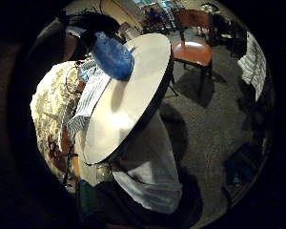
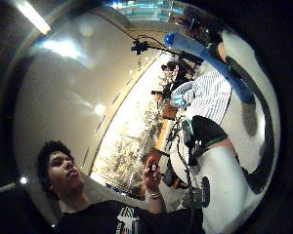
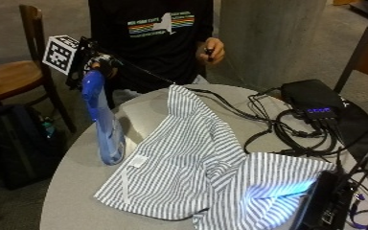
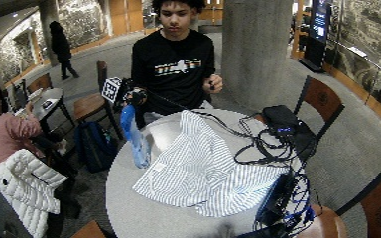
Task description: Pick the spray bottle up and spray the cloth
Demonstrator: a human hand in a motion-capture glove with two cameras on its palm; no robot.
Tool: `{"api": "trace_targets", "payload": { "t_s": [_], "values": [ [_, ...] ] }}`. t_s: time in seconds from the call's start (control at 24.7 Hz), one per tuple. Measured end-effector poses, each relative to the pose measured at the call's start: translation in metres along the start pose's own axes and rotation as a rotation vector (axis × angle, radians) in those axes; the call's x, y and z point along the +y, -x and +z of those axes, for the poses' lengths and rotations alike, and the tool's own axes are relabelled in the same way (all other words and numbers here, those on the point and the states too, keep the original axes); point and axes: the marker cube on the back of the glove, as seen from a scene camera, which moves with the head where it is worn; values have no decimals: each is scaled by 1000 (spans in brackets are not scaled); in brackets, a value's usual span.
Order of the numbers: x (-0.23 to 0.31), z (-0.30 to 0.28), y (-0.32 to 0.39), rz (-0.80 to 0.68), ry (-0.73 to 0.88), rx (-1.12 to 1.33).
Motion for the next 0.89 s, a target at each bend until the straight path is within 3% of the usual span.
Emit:
{"api": "trace_targets", "payload": {
  "t_s": [0.89],
  "values": [
    [7,2,-6,-10,42,30]
  ]
}}
